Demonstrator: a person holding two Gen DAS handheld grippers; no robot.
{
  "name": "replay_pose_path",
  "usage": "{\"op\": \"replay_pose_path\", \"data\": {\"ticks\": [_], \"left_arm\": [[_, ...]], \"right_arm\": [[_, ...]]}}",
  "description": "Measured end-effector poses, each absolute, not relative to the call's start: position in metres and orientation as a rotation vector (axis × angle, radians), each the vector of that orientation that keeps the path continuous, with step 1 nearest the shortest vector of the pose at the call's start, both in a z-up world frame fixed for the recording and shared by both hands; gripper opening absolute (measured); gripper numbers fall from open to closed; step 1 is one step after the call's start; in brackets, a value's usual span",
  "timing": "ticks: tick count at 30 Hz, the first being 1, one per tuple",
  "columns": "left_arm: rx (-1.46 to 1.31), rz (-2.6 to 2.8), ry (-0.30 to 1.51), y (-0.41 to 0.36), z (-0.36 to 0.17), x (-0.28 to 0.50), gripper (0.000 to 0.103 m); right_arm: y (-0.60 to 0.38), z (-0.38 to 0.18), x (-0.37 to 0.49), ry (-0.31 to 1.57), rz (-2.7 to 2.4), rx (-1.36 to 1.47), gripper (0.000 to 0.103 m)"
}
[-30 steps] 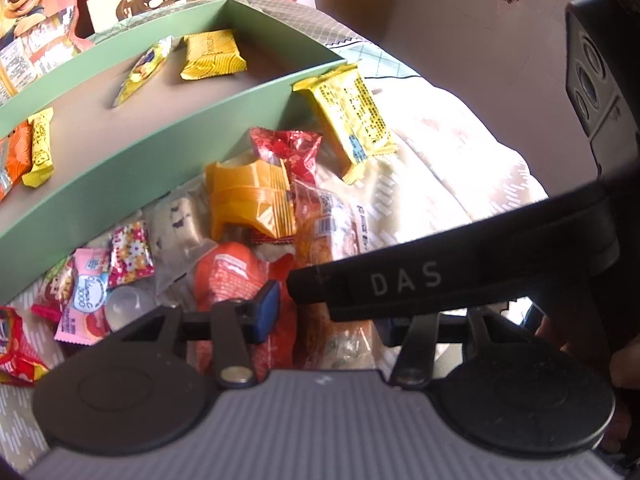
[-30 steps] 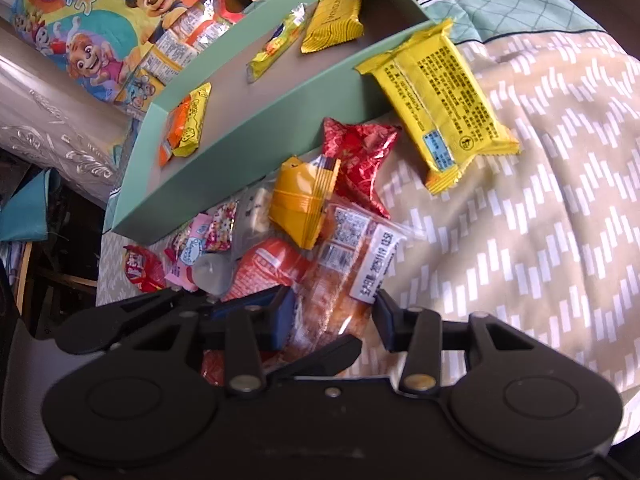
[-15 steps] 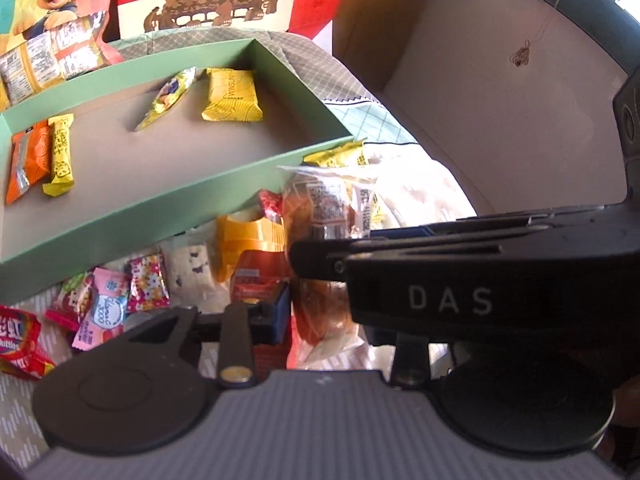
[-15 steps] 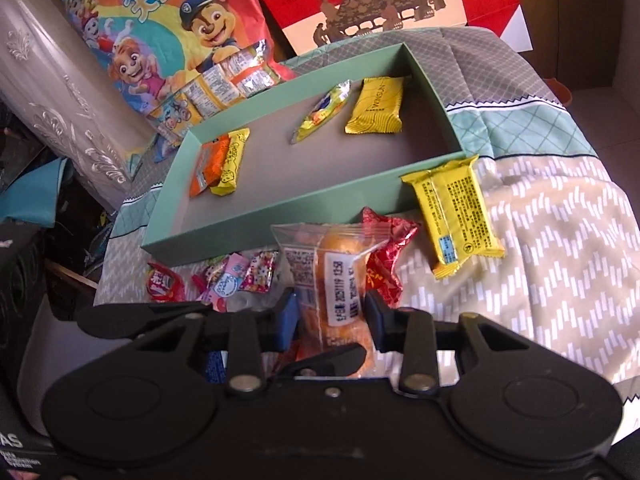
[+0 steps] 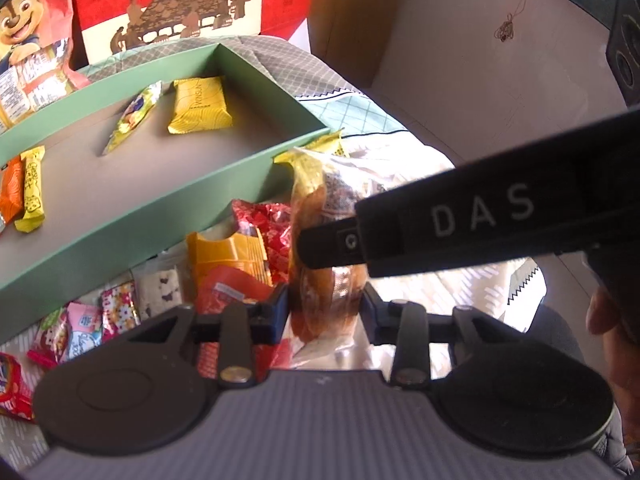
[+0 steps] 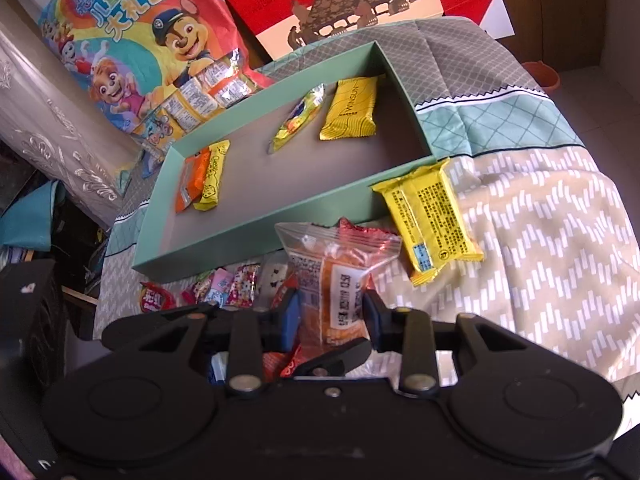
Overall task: Organize snacks
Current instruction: 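Carry the pastry into the green box and open the right tool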
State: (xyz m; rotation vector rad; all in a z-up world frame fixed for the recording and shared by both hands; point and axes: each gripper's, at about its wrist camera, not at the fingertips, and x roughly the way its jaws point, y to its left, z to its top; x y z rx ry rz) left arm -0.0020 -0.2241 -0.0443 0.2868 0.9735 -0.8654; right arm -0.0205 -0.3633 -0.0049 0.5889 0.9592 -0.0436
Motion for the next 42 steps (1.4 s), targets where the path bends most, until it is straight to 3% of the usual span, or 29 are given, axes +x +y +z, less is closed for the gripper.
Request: {"op": "replay_pose_path", "data": {"ticks": [4, 15, 22, 35, 42], "left_arm": [[0.215, -0.870, 1.063, -0.225, -0.050, 0.008, 0.035], [0.206, -0.812, 1.039, -0.216, -0.018, 0.023, 0.035], [0.106, -0.753, 1.029, -0.195, 0.004, 0.062, 0.035], [0.034, -0.698, 1.099, -0.165, -0.011, 0.109, 0.035], [0.027, -0.665, 1.114, -0.165, -0.013, 0.187, 0.035]], "right_arm": [[-0.366, -0.013, -0.028, 0.928, -0.076, 0.578, 0.037], [-0.344, 0.005, -0.016, 0.890, -0.051, 0.482, 0.034], [-0.339, 0.031, 0.033, 0.885, 0.026, 0.457, 0.034], [-0.305, 0.015, 0.093, 0.920, 0.053, 0.386, 0.035], [-0.303, 0.014, 0.167, 0.939, 0.103, 0.375, 0.035]]}}
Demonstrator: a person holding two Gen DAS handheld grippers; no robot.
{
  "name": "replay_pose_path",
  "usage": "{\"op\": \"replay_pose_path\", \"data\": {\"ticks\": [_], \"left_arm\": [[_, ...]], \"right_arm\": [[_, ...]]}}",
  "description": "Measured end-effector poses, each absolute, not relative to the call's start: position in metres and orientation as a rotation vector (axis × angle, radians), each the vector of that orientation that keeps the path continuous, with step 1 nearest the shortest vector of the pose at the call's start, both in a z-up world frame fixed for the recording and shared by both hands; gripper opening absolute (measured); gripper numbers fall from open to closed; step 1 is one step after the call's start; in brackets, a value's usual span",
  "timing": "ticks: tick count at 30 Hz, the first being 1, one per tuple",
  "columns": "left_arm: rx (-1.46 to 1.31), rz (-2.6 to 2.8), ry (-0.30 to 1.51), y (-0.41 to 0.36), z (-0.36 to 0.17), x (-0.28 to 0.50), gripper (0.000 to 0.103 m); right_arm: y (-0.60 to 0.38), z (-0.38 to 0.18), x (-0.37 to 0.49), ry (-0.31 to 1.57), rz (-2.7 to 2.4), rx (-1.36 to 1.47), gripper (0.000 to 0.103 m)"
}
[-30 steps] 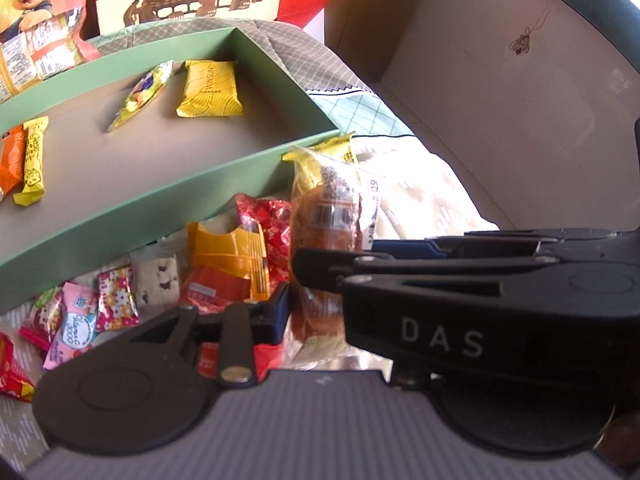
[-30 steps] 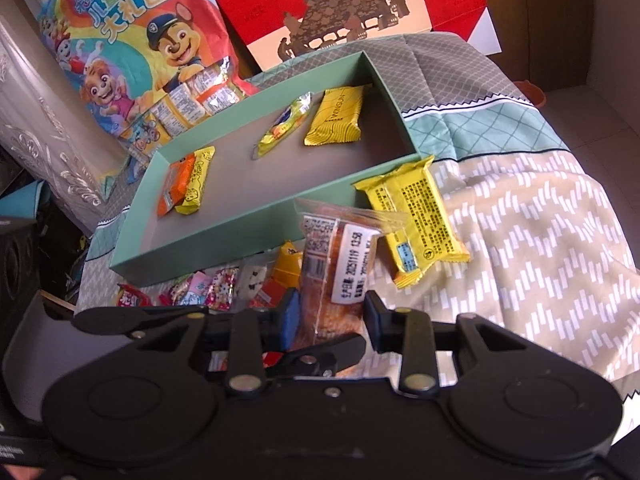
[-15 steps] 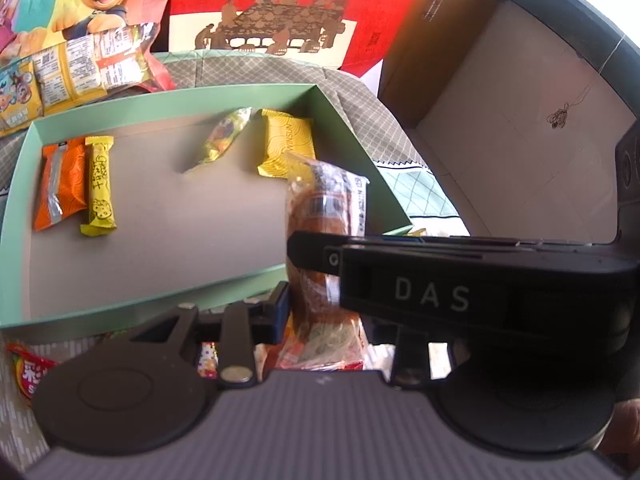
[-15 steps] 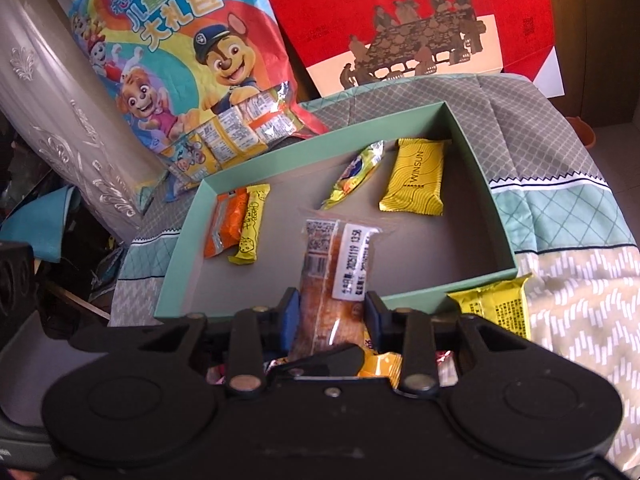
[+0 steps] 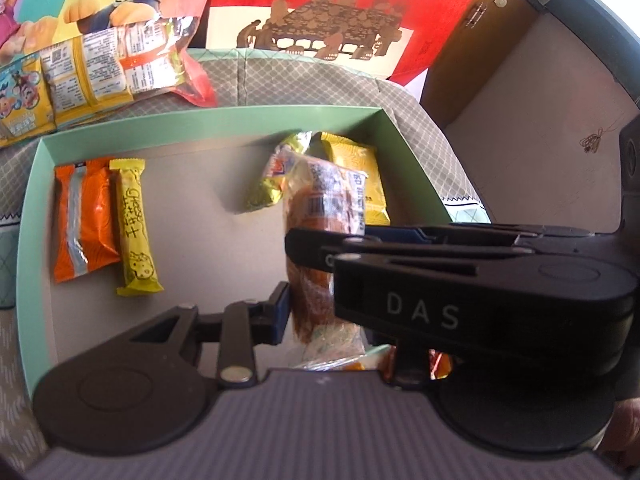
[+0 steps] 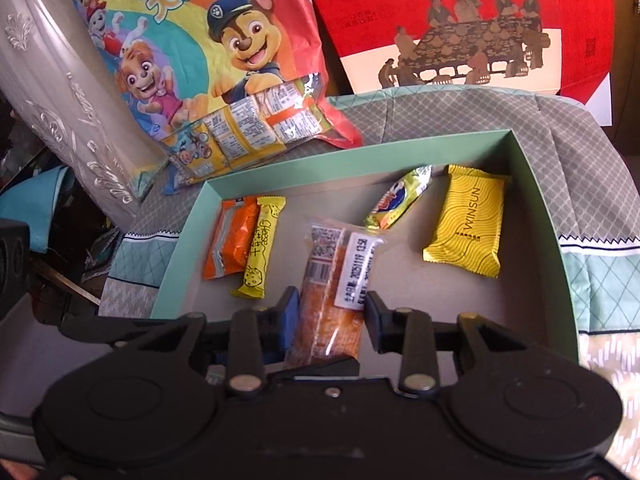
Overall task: Organize snacks
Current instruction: 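Carry the pastry into the green box and open the right tool, then withdraw both tools from the box back over the snack heap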
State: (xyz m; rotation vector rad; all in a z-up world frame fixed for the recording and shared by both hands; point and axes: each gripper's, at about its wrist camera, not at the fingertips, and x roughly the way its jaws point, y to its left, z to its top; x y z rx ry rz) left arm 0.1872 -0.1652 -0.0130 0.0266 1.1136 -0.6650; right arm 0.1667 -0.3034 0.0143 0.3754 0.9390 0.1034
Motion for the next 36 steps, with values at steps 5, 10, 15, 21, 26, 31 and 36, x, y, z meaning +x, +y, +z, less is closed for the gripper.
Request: {"op": "replay_pose_path", "data": {"ticks": [5, 10, 15, 21, 26, 31, 36], "left_arm": [[0.000, -0.623, 1.131, -0.160, -0.035, 0.248, 0.035], [-0.028, -0.587, 1.171, -0.163, -0.067, 0.284, 0.035], [-0.057, -0.630, 1.194, -0.185, -0.082, 0.285, 0.036], [-0.041, -0.630, 1.148, -0.200, -0.071, 0.276, 0.043], [0.053, -0.492, 1.069, -0.186, -0.054, 0.265, 0.101], [0.035, -0.482, 1.078, -0.162, -0.042, 0.245, 0.103], [0.049, -0.482, 1.077, -0.145, -0.032, 0.208, 0.103]], "right_arm": [[-0.299, -0.006, 0.232, 0.973, 0.122, 0.394, 0.035], [-0.291, -0.036, 0.277, 1.023, 0.114, 0.380, 0.034], [-0.304, -0.053, 0.279, 1.050, 0.055, 0.337, 0.034], [-0.323, -0.045, 0.270, 1.018, 0.050, 0.333, 0.035], [-0.317, -0.023, 0.256, 0.928, 0.055, 0.317, 0.103], [-0.307, -0.006, 0.230, 0.920, 0.079, 0.310, 0.103], [-0.295, 0.009, 0.190, 0.929, 0.075, 0.325, 0.103]]}}
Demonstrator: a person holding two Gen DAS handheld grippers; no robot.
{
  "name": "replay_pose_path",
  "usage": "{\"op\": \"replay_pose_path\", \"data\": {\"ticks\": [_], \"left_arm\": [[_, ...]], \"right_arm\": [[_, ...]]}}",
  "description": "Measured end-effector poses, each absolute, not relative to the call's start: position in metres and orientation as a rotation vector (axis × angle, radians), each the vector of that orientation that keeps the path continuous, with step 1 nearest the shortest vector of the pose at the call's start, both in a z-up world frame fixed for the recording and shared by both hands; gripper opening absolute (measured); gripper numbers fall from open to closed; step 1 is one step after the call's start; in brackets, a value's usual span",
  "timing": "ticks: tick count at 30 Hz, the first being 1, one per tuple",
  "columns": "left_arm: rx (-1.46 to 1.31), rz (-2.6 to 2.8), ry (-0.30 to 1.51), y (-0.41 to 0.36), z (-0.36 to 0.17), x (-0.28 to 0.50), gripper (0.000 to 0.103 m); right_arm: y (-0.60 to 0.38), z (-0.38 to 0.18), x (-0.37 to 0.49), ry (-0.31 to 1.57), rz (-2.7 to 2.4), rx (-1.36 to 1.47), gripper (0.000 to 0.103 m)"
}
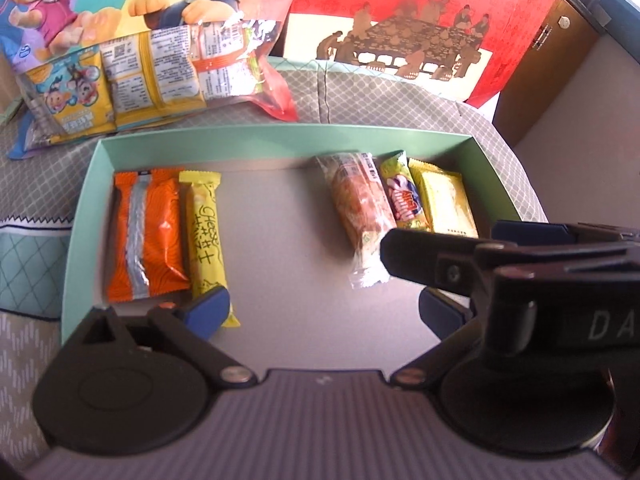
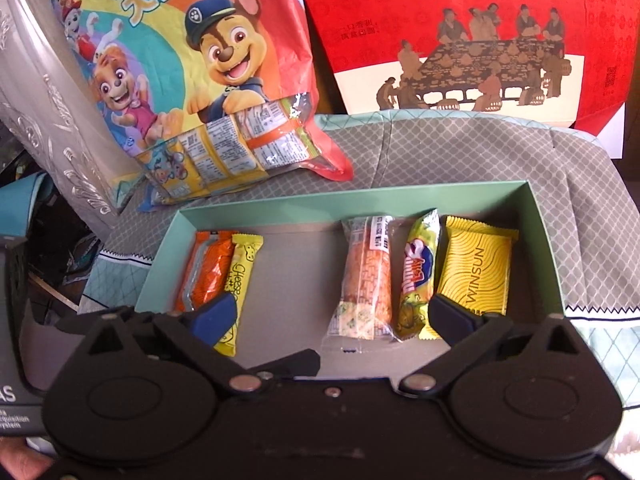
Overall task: Organize snacks
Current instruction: 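Withdraw both tools from the box back over the snack heap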
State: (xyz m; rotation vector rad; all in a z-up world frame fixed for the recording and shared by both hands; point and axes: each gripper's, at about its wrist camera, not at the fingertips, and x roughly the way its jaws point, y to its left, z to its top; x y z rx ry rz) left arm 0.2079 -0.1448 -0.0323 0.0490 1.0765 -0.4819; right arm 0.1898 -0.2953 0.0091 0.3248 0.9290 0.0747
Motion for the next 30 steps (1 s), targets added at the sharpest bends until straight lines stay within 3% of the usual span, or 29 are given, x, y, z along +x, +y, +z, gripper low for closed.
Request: {"op": "replay_pose_path", "data": {"ticks": [15, 30], "left_arm": [[0.117, -0.470, 1.077, -0.085, -0.038, 0.087, 0.103], [0.168, -0.428, 1.194, -0.063, -0.088, 0.033, 0.103]], "right_arm": [[-0.279, 0.004, 0.047, 0.965, 0.013, 0.389, 0.103], [-0.259, -0.035, -0.008, 1.030, -0.016, 0.442, 0.103]]}}
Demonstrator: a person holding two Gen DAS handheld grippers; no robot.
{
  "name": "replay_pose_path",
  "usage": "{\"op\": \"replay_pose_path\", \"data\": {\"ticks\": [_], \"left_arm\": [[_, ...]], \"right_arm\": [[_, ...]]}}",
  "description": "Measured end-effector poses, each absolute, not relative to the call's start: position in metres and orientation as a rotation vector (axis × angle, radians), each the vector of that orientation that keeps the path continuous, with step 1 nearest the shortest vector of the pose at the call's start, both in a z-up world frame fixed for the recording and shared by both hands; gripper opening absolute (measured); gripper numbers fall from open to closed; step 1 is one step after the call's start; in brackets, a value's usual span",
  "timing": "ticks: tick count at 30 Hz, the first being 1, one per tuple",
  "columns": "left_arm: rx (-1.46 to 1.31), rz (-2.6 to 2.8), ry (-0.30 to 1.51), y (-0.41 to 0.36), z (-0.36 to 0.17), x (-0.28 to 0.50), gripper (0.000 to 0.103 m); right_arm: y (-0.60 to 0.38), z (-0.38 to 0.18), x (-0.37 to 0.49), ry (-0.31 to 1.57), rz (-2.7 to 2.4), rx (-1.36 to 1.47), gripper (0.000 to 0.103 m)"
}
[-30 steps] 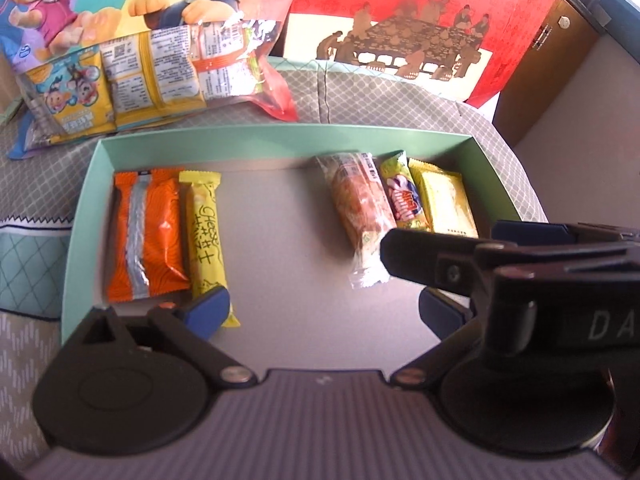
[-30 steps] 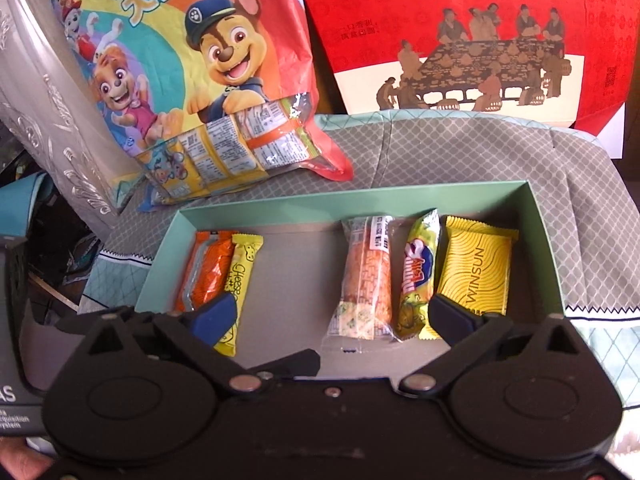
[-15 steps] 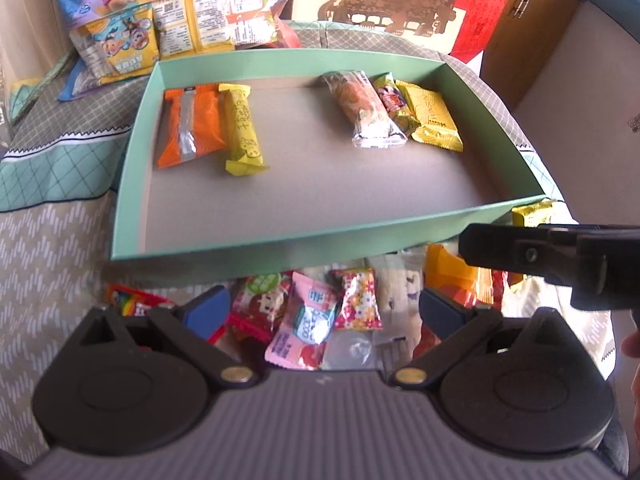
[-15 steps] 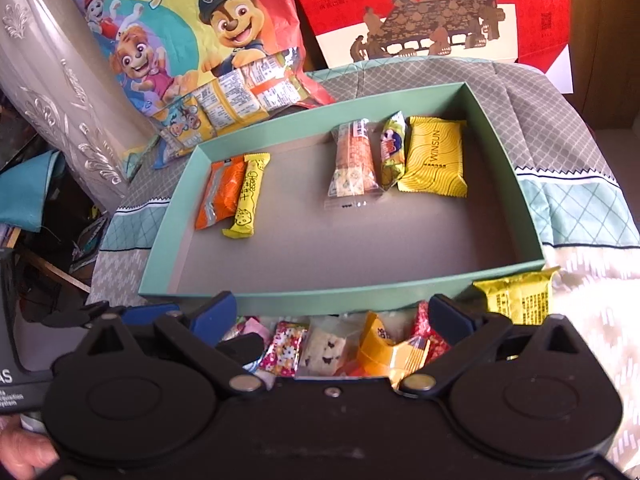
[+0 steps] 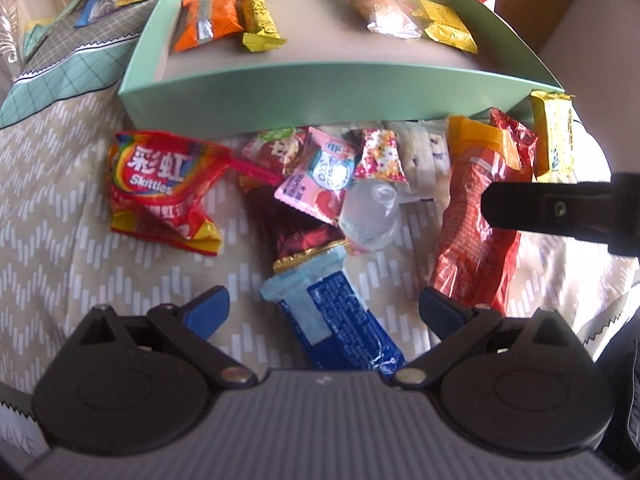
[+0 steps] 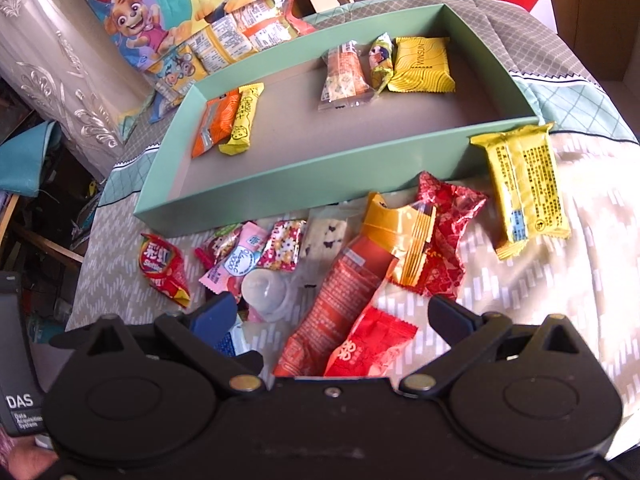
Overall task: Organize snacks
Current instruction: 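Withdraw both tools from the box back over the snack heap, then grasp the blue-and-white pack with the left tool while the right tool grasps the red stick snack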
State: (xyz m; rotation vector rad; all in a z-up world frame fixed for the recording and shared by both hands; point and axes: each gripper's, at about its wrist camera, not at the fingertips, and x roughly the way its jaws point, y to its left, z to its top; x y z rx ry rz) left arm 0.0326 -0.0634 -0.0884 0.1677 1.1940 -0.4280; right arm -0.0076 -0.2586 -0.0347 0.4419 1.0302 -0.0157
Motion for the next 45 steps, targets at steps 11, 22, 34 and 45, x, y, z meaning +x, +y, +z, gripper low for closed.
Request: {"op": "replay_pose_path", "data": {"ticks": [11, 22, 34, 45], "left_arm": [[0.204, -0.382, 1.171, -0.050, -0.095, 0.030, 0.103], [0.165, -0.365, 1.178, -0.032, -0.092, 0.032, 0.103], [0.200, -0.387, 1.106, -0.041, -0.083, 0.020, 0.038], [0.254, -0.388, 1.102, -0.033, -0.085, 0.006, 0.041]], "right_arm": [[-0.246, -0.048, 0.000, 1.066, -0.027, 0.401, 0.053], [-0.219, -0.048, 0.011, 1.058, 0.083, 0.284, 0.008], [-0.221, -0.051, 0.019, 1.059, 0.044, 0.324, 0.052], [-0.195, -0.064, 0.019, 1.043, 0.038, 0.220, 0.026]]}}
